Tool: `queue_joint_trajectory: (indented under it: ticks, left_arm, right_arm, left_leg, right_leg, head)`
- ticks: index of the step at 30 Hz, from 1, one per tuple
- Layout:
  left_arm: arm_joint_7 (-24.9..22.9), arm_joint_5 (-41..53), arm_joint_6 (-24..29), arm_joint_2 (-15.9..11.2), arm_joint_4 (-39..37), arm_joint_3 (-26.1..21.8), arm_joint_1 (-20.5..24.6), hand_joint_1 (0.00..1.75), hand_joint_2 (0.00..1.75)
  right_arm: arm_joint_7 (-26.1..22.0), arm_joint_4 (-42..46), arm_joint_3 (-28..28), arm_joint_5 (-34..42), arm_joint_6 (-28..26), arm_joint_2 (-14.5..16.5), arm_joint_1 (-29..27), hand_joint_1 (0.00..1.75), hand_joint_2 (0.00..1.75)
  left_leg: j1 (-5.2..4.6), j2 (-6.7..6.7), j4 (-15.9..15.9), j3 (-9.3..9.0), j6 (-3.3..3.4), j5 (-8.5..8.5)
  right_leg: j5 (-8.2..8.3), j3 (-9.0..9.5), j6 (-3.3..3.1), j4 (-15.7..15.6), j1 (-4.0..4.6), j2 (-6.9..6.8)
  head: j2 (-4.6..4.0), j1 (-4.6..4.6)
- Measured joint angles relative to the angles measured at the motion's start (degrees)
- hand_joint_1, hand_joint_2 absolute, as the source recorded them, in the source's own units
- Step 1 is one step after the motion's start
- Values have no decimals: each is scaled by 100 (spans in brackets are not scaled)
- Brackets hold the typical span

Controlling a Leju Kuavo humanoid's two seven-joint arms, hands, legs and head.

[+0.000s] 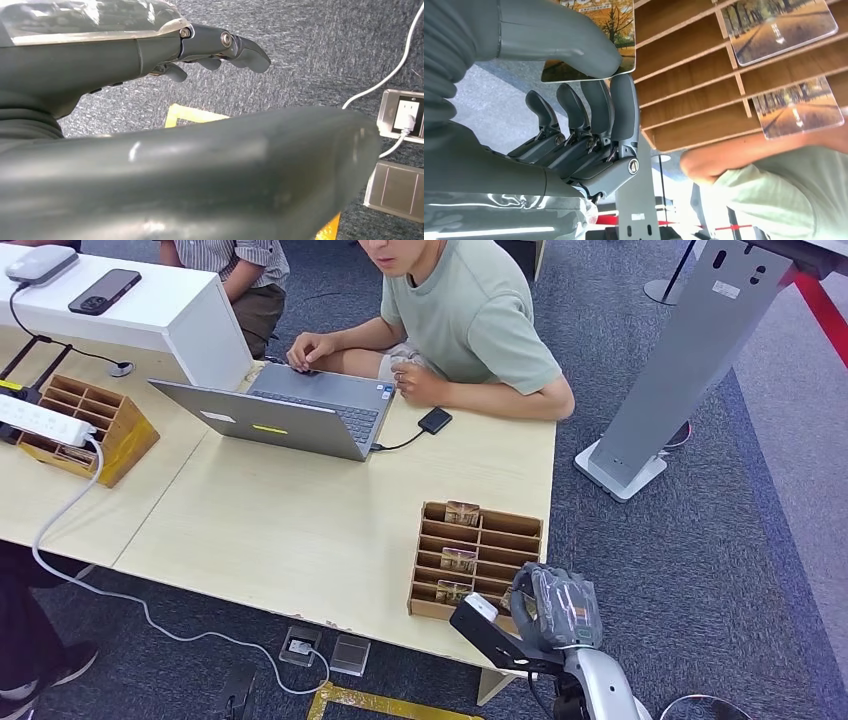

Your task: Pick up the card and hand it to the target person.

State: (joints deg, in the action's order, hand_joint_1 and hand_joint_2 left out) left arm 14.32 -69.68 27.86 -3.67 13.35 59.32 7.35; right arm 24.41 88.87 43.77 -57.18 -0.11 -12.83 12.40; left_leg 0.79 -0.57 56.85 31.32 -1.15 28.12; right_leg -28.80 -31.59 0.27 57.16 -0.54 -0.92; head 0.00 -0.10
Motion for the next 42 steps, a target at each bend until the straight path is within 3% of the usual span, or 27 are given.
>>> queue_joint_trajectory:
  ticks: [9, 19, 27, 34, 42]
  left_arm:
    - [7, 0, -7, 0, 0, 0, -1, 0, 0]
    - [13, 20, -54, 0, 0, 0, -1, 0, 0]
    - [14, 78, -98, 0, 0, 1, -1, 0, 0]
    - [22, 165, -150, 5, 0, 1, 1, 0, 0]
    - [-7, 280, -252, 37, 0, 10, 4, 0, 0]
  right_arm:
    - [-126, 381, -245, -39, -144, -50, 7, 146, 175]
    - [-743, 823, -738, 777, -472, -50, 200, 143, 175]
    - [-1079, 890, -1009, 926, -923, -47, 568, 138, 175]
    - [-1293, 639, -1058, 607, -1328, 38, 1018, 137, 175]
    - [-1491, -351, -1139, 77, -1800, 273, 1736, 129, 175]
  left_leg:
    - [0, 0, 0, 1, 0, 0]
    - [0, 0, 1, 1, 0, 0]
    - [0, 0, 1, 2, 0, 0]
    - [0, 1, 1, 6, 0, 0]
    - [0, 2, 1, 6, 0, -1]
  right_leg:
    - [0, 1, 0, 0, 0, 0]
    - [0, 0, 0, 0, 0, 0]
    - [1, 1, 0, 1, 0, 0]
    - [1, -1, 0, 2, 0, 0]
    - [2, 0, 1, 2, 0, -1]
  head:
    - [0, 1]
    - [0, 1]
    - [0, 1]
    - [0, -1]
    - [0, 1]
